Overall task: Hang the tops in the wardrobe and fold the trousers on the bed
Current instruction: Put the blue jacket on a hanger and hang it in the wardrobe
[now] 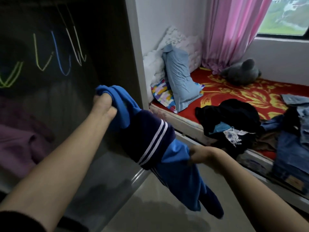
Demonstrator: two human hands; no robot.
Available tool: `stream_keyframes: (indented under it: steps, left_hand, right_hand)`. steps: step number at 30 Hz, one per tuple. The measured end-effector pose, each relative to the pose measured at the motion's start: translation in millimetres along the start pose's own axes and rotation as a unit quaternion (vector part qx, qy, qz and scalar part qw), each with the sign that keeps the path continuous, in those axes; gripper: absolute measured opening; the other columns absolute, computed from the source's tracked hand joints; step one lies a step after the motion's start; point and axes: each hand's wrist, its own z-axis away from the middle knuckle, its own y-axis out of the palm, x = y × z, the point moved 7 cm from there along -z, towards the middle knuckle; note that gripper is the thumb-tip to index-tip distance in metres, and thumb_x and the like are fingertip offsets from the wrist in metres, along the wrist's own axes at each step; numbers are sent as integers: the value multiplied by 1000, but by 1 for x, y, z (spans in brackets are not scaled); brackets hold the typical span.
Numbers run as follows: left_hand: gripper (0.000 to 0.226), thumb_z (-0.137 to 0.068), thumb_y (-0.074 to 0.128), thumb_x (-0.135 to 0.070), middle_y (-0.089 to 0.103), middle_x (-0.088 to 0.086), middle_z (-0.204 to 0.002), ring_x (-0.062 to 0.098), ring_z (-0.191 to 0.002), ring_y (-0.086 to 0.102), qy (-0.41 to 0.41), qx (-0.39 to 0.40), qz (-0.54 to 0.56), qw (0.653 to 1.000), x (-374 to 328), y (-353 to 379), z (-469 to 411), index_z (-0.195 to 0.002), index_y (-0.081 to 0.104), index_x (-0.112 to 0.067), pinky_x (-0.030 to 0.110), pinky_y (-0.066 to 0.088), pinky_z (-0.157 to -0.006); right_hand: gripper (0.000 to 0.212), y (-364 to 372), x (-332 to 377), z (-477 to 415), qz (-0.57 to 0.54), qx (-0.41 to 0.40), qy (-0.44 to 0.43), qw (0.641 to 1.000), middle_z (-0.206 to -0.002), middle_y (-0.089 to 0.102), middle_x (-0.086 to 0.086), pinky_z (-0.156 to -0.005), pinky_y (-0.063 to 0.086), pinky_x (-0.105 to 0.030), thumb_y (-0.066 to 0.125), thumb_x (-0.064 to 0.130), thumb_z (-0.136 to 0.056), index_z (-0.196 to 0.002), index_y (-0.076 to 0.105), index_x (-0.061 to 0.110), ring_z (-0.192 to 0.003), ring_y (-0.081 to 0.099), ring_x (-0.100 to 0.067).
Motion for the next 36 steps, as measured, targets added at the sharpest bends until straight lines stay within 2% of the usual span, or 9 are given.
stream_keyframes:
  steps: [2,6,9,17,20,22,24,31,36]
  left_hand:
    - [3,-100,53,-17,62,8,-103,25,-98,63,-42,45,29,998,5,16,4,-102,52,-18,49,54,-86]
    - [19,-98,51,-16,59,-1,-83,14,-78,61,-83,148,56,984,9,44,16,-81,53,-23,31,56,-67]
    - [21,-100,50,-23,59,-1,-78,12,-74,61,-108,180,84,974,7,59,19,-79,55,-23,27,56,-67]
    - [13,-99,50,-6,63,4,-85,17,-76,65,22,171,-61,983,-32,27,-25,-96,57,-17,27,58,-64]
    - [44,-88,61,-1,58,14,-117,33,-110,57,195,126,-512,827,-46,-11,-75,-129,51,-12,40,50,-94]
    - [78,-82,74,-17,37,22,-141,41,-131,40,139,119,-711,679,-32,-51,-105,-148,31,-15,47,38,-109]
    - [90,-81,78,-26,25,25,-149,43,-138,29,50,116,-766,630,-13,-97,-120,-151,23,-14,47,33,-113]
    - [18,-96,50,1,66,16,-95,19,-71,64,-23,196,-546,814,32,-150,-111,-88,57,-13,30,49,-58]
    - [28,-89,70,-28,66,3,-111,14,-97,64,-111,353,-586,721,87,-146,-83,-115,62,-18,27,55,-73]
  right_hand:
    - [49,10,18,-1,18,54,-8,998,-135,59,-1,-112,41,-40,74,17,-83,-129,61,25,-127,53,-20]
    - [44,-34,85,0,-197,-260,-175,929,-122,60,6,-89,44,-8,70,14,-92,-133,54,16,-118,56,-13]
    - [47,-26,130,-15,-320,-203,-229,897,-126,59,0,-86,54,-21,64,12,-96,-140,47,18,-112,62,-16]
    - [28,-24,179,-44,-32,-188,-141,971,-91,70,-5,-74,51,-35,54,34,-96,-88,69,12,-83,65,-18]
    - [26,-43,194,-45,-193,-195,-120,954,-69,62,-4,-46,41,-22,56,22,-96,-72,63,15,-53,55,-12]
    - [19,-51,206,-50,-387,-161,-115,901,-63,58,-7,-37,33,-19,56,15,-97,-78,58,13,-45,51,-13]
    - [12,-55,223,-60,-476,-140,-111,861,-57,57,-4,-38,38,-21,57,15,-98,-86,57,11,-45,56,-14]
    - [27,-43,280,-112,-684,-57,-110,719,-104,69,-21,-54,58,-22,58,22,-99,-122,51,11,-88,76,-27]
    - [37,-39,325,-135,-673,14,-147,724,-94,76,-15,-55,55,-17,57,28,-100,-128,50,5,-90,73,-23]
